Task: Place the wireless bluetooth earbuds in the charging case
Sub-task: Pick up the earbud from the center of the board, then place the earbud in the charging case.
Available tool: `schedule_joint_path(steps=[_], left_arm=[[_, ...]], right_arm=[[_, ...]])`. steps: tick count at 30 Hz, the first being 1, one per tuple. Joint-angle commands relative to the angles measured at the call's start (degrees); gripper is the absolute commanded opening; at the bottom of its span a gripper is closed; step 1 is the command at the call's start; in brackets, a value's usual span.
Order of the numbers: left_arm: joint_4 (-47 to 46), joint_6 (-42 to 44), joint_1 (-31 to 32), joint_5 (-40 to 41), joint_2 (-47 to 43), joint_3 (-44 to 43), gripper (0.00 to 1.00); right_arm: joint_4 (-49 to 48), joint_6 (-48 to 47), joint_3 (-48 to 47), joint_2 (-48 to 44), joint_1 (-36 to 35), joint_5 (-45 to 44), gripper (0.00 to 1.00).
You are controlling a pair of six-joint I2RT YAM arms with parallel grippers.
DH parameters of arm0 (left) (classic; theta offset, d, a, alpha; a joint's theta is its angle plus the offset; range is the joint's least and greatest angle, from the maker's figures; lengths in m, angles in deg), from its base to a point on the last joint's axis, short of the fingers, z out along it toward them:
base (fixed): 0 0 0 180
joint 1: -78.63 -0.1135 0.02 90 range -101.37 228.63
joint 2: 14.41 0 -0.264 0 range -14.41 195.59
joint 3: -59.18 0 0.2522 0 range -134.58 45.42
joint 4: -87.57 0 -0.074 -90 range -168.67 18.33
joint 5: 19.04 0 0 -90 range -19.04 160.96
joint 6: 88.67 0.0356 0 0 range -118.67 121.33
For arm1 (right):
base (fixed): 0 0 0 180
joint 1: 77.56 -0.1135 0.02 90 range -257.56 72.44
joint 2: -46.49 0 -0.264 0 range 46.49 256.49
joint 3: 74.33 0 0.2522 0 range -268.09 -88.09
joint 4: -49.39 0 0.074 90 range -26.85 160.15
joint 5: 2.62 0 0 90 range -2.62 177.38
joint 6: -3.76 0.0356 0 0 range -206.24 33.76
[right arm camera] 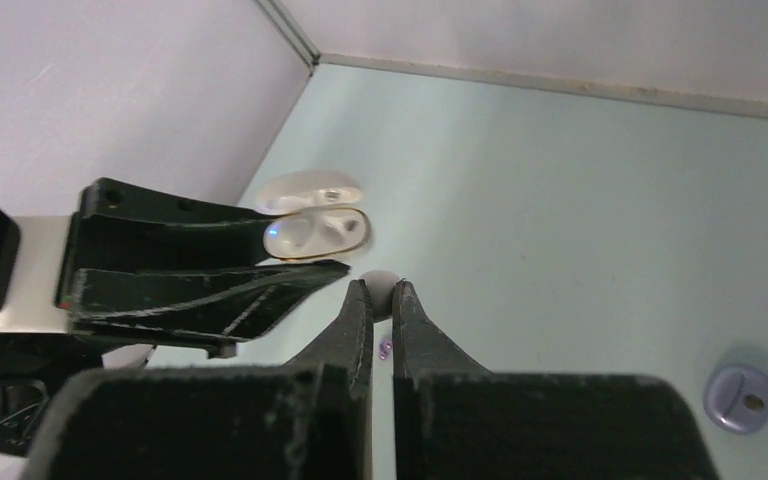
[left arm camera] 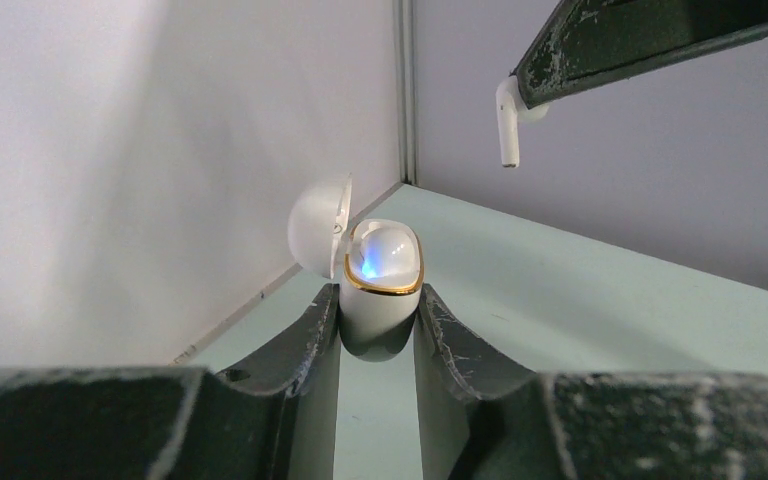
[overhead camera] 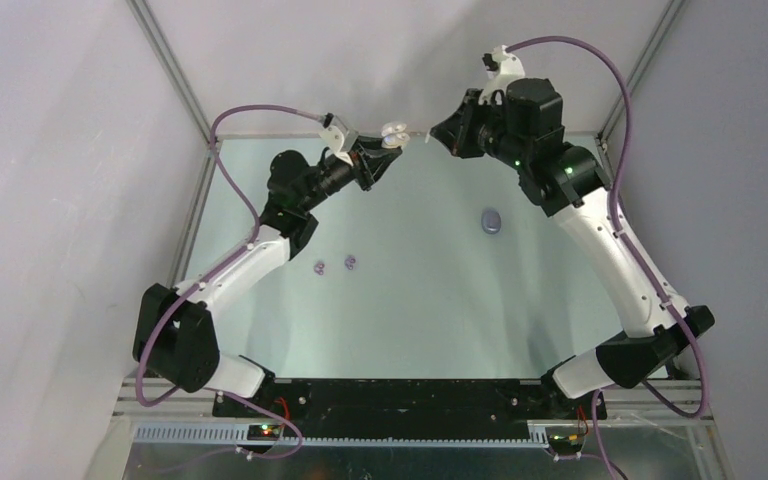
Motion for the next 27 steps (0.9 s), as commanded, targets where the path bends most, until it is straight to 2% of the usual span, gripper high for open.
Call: schedule_joint_path(steps=[1, 7, 16, 27], left_arm=[[-4.0, 4.1, 0.8, 0.4, -0.7, -1.0, 0.0], [-5.8, 2.8, 0.8, -1.0, -1.7, 0.5, 0.0], [-8.9, -6.4, 0.8, -4.6, -2.7, 0.7, 0.0], [-9.0, -10.2, 0.8, -2.5, -3.5, 1.0, 0.0]], right_arm=[[-6.2, -1.2, -0.6, -0.1, -3.2, -4.6, 0.0], [-9.7, -4.1, -0.5, 0.5, -6.2, -6.8, 0.0], [-18.3, -11.0, 4.7, -0.6, -10.7, -12.6, 0.0], [-20.8, -15.5, 6.3, -1.5, -12.5, -16.5, 0.0]])
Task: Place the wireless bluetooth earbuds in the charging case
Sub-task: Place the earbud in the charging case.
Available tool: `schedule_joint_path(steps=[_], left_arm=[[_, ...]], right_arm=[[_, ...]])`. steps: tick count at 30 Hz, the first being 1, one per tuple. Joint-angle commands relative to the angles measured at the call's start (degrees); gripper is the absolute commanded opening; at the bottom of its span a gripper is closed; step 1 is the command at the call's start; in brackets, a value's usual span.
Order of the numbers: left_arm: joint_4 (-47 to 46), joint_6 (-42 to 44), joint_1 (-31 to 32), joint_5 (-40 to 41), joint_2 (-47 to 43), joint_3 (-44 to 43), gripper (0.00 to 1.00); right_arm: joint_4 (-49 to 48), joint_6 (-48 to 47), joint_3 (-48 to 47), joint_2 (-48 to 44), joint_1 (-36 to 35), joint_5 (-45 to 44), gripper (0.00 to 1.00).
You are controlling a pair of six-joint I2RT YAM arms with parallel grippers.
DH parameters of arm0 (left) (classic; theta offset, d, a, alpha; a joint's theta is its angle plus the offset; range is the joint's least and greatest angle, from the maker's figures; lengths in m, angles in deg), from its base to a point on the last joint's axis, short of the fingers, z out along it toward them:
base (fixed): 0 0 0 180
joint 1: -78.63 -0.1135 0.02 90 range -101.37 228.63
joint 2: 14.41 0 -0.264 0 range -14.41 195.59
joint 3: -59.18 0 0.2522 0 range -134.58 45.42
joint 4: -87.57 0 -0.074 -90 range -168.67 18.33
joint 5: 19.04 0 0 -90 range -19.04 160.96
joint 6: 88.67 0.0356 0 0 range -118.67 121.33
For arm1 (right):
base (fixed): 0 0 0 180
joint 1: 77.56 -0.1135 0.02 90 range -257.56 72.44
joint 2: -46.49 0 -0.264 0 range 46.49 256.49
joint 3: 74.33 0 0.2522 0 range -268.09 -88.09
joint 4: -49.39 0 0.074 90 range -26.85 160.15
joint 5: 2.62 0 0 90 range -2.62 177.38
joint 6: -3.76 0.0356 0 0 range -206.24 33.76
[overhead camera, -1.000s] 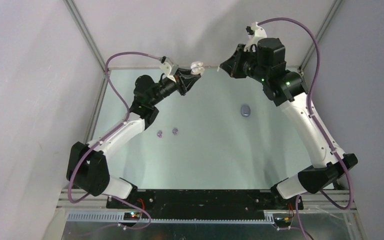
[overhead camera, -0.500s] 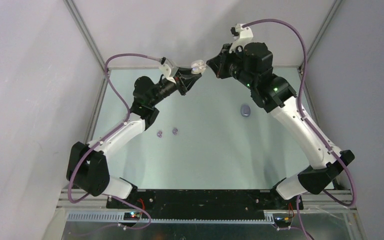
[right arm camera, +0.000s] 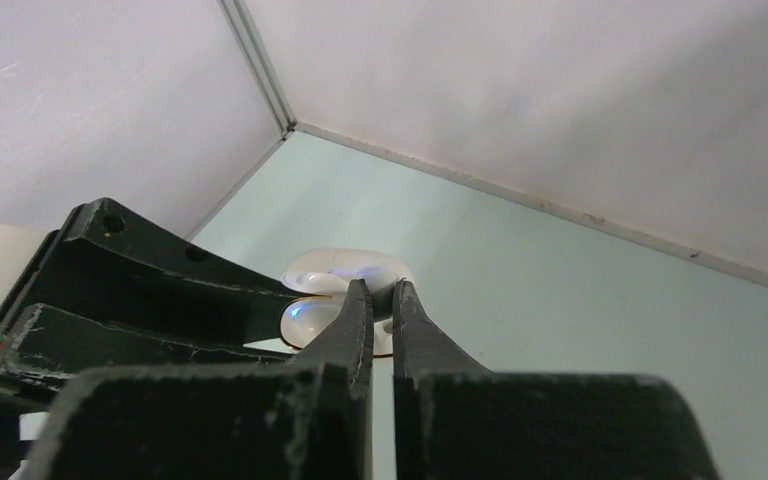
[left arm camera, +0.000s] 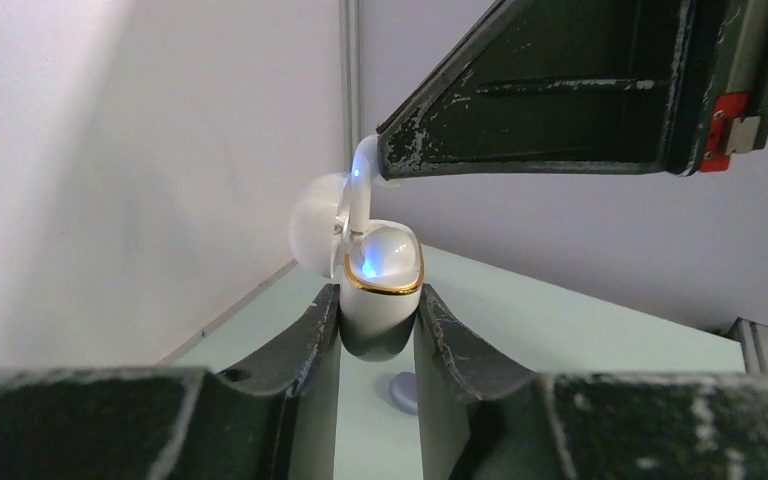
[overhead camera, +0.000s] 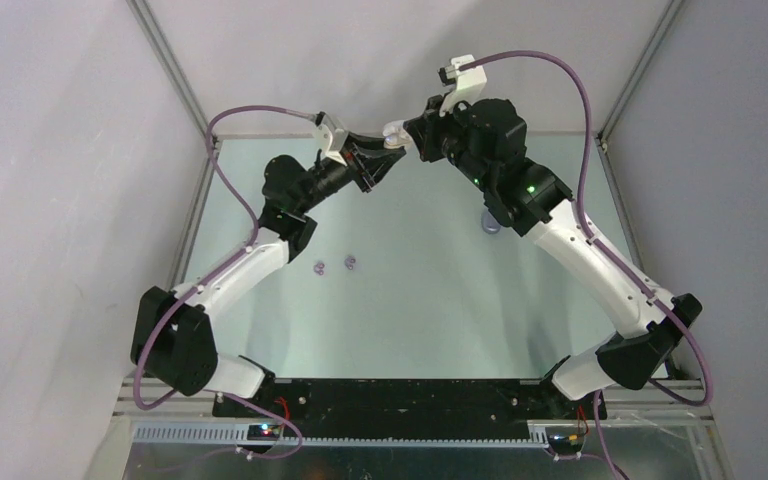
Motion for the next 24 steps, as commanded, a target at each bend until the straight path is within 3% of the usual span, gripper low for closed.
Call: schedule_joint_path(steps=[1, 24], left_arm=[[-2.5, -2.7, 0.5, 1.4, -2.6, 0.1, 0.0], [-1.6, -3.5, 0.4, 4.1, -2.7, -0.2, 0.0]], right_arm=[[-4.4, -2.9, 0.7, -2.1, -0.7, -3.1, 0.0], [-2.8, -3.2, 2.1, -2.2, -1.3, -3.6, 0.0]])
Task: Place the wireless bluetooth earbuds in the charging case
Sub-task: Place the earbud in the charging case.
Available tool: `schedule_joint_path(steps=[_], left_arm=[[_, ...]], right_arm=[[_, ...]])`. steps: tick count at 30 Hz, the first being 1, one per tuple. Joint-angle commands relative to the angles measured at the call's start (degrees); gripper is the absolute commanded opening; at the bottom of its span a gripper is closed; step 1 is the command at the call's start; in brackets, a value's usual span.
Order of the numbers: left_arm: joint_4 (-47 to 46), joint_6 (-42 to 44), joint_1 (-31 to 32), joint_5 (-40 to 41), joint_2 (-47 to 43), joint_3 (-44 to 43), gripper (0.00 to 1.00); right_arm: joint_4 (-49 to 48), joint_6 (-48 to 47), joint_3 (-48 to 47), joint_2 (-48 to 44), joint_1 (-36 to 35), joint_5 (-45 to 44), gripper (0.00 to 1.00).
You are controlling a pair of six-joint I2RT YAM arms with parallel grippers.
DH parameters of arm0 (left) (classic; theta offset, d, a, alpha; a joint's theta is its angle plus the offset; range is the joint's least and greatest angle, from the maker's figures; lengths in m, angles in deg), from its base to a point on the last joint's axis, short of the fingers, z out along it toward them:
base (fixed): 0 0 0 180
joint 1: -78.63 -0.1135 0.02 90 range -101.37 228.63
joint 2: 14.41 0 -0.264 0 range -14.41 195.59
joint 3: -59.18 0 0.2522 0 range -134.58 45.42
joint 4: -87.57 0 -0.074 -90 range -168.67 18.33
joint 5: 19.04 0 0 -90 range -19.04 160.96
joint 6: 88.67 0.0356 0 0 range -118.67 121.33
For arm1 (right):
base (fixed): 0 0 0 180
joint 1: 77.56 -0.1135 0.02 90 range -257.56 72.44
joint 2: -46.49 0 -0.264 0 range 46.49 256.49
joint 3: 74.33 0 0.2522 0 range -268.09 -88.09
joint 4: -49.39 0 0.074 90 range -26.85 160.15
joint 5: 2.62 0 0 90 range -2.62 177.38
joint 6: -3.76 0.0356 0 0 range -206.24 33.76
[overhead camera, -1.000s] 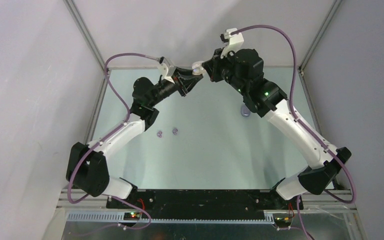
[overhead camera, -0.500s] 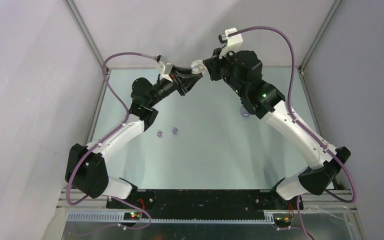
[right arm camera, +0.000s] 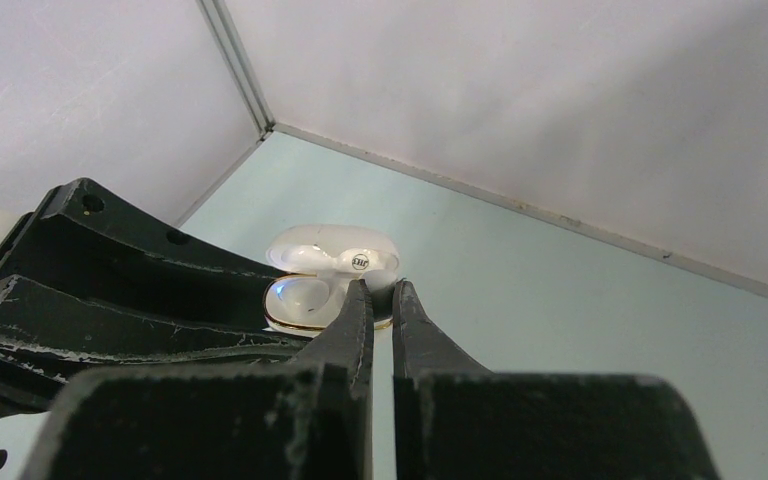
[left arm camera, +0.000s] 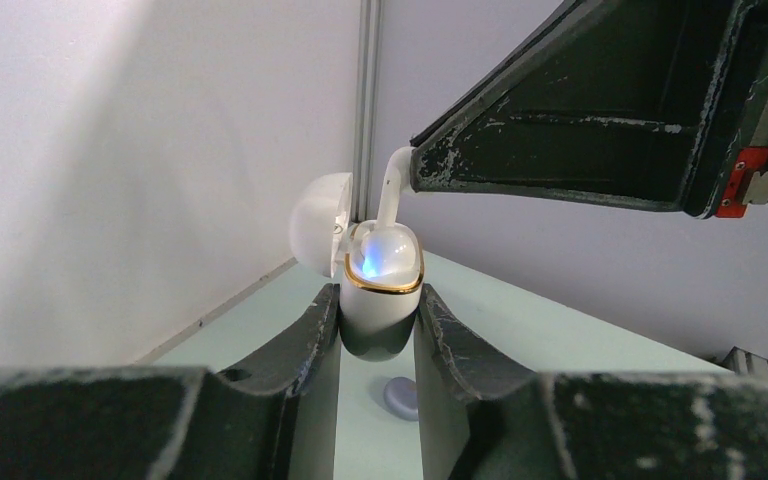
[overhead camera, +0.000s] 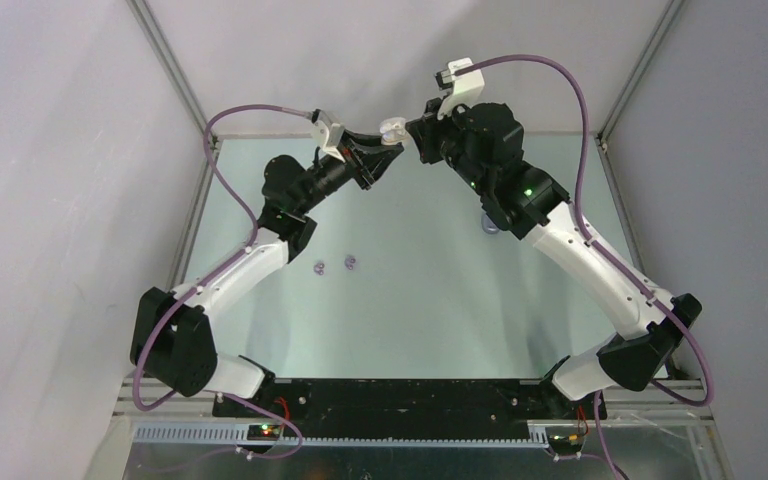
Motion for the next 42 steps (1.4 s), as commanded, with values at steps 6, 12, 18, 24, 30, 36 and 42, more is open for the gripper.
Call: schedule_joint_path(steps=[6, 12, 18, 24, 30, 36, 42], left_arm=[[-2.3, 0.0, 0.4, -0.7, -2.6, 0.1, 0.0], [-2.5, 0.4, 0.4, -0.2, -2.7, 0.3, 0.0], [-2.8, 0.5, 0.4, 0.4, -2.3, 0.1, 0.0], [-3.0, 0.6, 0.4, -0.2, -1.8, -0.2, 0.0], [-3.2, 1.0, 0.4, -0.3, -1.7, 0.2, 0.0], [-3.1, 1.2, 0.4, -0.5, -1.7, 0.5, 0.0], [-2.8, 2.2, 0.4, -0.4, -1.6, 0.7, 0.0]], right_arm=[[-2.6, -1.6, 1.3, -1.3, -0.5, -1.5, 0.0], [-3.9, -4.0, 2.8, -1.2, -1.6, -1.7, 0.0], [-3.7, -5.2, 3.8, -1.9, -1.7, -0.4, 0.0], [-1.0, -1.6, 1.9, -0.8, -0.6, 3.9, 0.1], [1.9, 1.5, -1.2, 0.8, 1.9, 7.5, 0.1], [1.4, 0.6, -1.1, 1.2, 1.8, 9.7, 0.0], [1.9, -2.0, -1.2, 1.6, -0.4, 7.8, 0.0]])
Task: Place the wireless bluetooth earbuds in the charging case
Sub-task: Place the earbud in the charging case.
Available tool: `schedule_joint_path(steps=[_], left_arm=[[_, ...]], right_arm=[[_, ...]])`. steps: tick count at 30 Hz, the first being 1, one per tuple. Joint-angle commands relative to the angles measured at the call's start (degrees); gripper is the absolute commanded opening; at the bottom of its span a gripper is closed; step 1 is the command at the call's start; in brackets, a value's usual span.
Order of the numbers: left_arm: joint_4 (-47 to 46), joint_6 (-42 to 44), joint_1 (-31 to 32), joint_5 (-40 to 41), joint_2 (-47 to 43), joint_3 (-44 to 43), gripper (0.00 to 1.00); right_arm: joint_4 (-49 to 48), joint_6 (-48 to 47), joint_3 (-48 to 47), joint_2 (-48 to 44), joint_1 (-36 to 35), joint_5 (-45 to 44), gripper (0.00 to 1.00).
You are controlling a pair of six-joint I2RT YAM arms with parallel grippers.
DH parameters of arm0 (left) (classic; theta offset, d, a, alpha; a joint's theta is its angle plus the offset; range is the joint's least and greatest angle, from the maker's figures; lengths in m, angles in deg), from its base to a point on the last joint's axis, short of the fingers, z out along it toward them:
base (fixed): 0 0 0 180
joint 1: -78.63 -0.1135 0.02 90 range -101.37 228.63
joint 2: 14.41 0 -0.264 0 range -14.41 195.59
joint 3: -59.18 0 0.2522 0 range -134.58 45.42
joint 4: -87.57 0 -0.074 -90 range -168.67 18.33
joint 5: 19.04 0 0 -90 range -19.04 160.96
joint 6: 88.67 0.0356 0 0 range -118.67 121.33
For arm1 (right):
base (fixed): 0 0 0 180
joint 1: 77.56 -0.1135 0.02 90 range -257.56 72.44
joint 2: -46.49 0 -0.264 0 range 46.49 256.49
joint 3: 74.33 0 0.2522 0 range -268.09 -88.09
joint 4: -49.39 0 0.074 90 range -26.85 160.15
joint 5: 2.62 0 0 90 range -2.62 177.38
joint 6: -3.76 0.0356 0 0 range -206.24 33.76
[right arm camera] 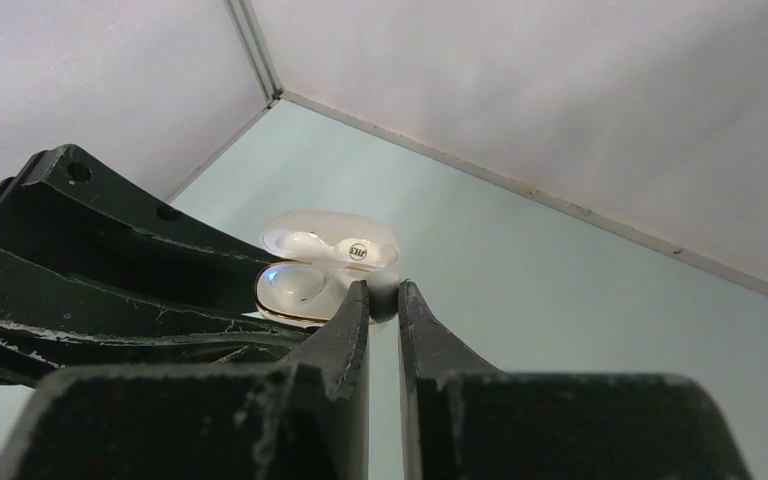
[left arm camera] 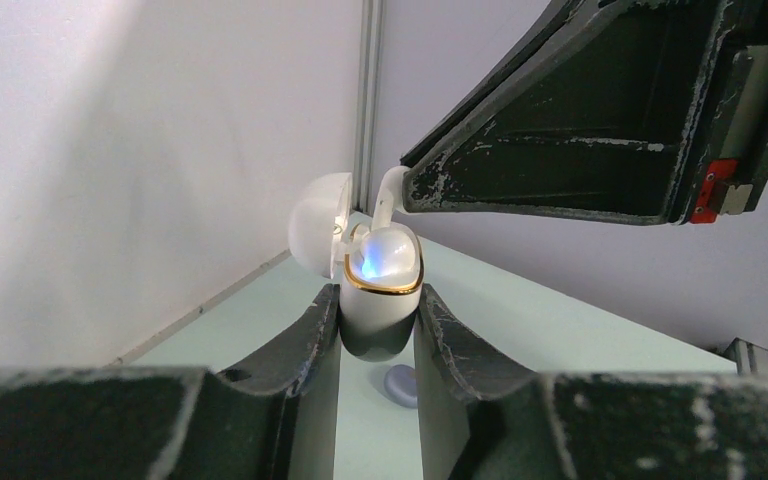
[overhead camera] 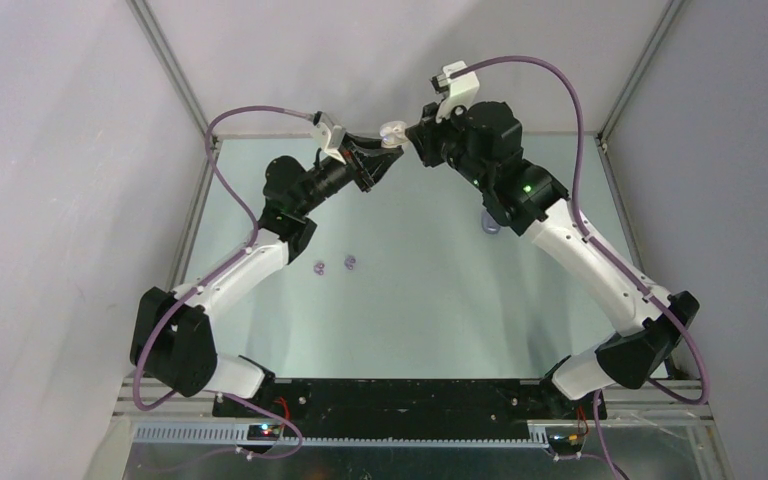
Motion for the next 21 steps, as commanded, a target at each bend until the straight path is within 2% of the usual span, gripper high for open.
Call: schedule_joint_path(steps=[1, 11, 21], left_arm=[[-3.4, 2.1, 0.4, -0.3, -1.6, 0.0, 0.0], [-5.2, 3.4, 0.4, 0.0, -2.0, 1.1, 0.0], [-7.7, 2.4, 0.3, 3.9, -2.8, 3.0, 0.0]], right_arm=[[0.9, -1.1, -2.2, 1.1, -2.6, 1.5, 0.0], [8.3, -0.3, -8.9, 5.6, -2.9, -0.7, 0.0], [12.7, 0.7, -13.6, 8.6, -3.4, -3.1, 0.01]])
